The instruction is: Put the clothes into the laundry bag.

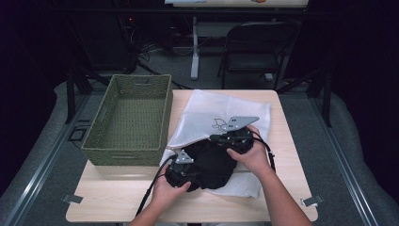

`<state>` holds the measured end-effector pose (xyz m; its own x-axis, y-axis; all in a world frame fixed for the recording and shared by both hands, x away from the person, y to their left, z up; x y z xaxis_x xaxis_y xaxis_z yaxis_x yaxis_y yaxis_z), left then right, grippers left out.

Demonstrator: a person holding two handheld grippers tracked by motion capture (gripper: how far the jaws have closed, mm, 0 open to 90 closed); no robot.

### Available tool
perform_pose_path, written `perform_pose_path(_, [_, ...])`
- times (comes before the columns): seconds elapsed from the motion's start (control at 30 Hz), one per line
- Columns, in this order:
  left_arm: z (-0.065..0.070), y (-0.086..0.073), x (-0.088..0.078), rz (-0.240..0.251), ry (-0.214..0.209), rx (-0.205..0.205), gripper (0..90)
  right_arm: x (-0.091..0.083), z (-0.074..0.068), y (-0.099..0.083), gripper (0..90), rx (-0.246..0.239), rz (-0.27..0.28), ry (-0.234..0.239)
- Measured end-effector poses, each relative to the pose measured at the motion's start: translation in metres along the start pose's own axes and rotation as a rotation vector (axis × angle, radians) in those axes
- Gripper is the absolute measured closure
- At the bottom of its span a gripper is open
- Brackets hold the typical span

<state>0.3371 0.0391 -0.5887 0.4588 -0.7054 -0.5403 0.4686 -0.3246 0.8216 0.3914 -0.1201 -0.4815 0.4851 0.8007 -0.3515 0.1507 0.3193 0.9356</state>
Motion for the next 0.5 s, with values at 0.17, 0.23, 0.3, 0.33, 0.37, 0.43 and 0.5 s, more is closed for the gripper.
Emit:
perform_pose_path(0.17, [0.0, 0.001, -0.001, 0.002, -0.005, -0.003, 79.5, 0.0, 0.0, 0.0, 89.4, 0.008, -0.003, 0.0])
perform_pose_path(0.23, [0.0, 0.001, 0.0, 0.003, -0.005, -0.006, 79.6, -0.001, 0.0, 0.0, 89.3, 0.009, -0.002, 0.002])
perform_pose_path(0.3, [0.0, 0.003, 0.0, 0.007, -0.003, -0.013, 79.8, 0.0, -0.001, 0.0, 89.3, 0.005, -0.004, 0.001])
perform_pose_path(0.33, [0.0, 0.004, 0.001, 0.01, 0.001, -0.012, 79.9, 0.0, -0.001, 0.0, 89.4, 0.003, -0.006, -0.001])
perform_pose_path(0.37, [0.0, 0.006, 0.001, 0.009, 0.001, -0.005, 80.0, 0.0, -0.001, 0.0, 89.4, 0.001, -0.007, -0.001])
perform_pose_path(0.43, [0.001, 0.01, 0.002, 0.011, 0.003, -0.003, 80.1, 0.0, -0.001, 0.0, 89.4, 0.0, -0.006, -0.003])
perform_pose_path(0.5, [0.002, 0.013, 0.005, 0.021, 0.009, -0.006, 80.2, 0.0, -0.001, 0.0, 89.4, 0.005, -0.004, 0.002])
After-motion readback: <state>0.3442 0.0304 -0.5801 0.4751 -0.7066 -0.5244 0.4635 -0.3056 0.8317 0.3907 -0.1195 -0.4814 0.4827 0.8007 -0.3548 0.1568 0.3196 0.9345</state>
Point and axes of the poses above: each handheld gripper's, and its own axes: x roughly forward along the jaws, y roughly out of its top, z roughly to its right, the point moved 5 cm from there along x, roughly forward along the jaws, and after that the axes turned 11 degrees about z, right-handed, at the moved point
